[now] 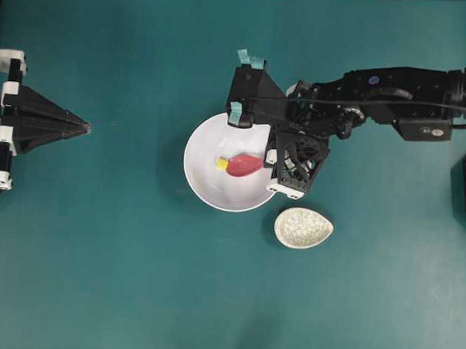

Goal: Scoop the yellow hexagonal prism block from the bowl with a spoon using the right arm.
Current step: 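Push the spoon bowl toward the yellow block inside the bowl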

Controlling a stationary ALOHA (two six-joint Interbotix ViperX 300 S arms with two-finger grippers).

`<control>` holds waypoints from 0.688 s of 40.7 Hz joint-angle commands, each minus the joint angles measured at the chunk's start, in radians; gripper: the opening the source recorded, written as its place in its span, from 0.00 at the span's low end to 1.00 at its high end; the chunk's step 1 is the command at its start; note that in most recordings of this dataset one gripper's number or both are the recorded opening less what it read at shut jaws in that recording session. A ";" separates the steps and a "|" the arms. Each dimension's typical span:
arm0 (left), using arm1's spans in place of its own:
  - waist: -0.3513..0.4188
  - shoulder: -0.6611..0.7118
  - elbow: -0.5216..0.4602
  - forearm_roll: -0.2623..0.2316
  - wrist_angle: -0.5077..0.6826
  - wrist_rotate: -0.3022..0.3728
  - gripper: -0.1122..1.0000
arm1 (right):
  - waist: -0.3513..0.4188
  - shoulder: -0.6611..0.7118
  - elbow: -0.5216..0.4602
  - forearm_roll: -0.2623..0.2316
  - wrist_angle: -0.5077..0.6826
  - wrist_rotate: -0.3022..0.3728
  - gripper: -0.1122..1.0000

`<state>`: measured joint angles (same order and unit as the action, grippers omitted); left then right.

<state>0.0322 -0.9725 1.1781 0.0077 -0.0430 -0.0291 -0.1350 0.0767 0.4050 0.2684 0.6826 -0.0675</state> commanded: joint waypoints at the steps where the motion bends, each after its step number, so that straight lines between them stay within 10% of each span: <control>1: 0.002 0.005 -0.018 0.002 -0.005 0.003 0.10 | 0.002 -0.008 -0.023 -0.005 -0.018 -0.002 0.30; 28: 0.002 0.005 -0.018 0.003 -0.003 0.005 0.10 | 0.002 0.000 -0.011 -0.041 -0.146 -0.003 0.30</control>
<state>0.0322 -0.9710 1.1766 0.0077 -0.0430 -0.0261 -0.1350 0.0890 0.4050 0.2301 0.5568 -0.0675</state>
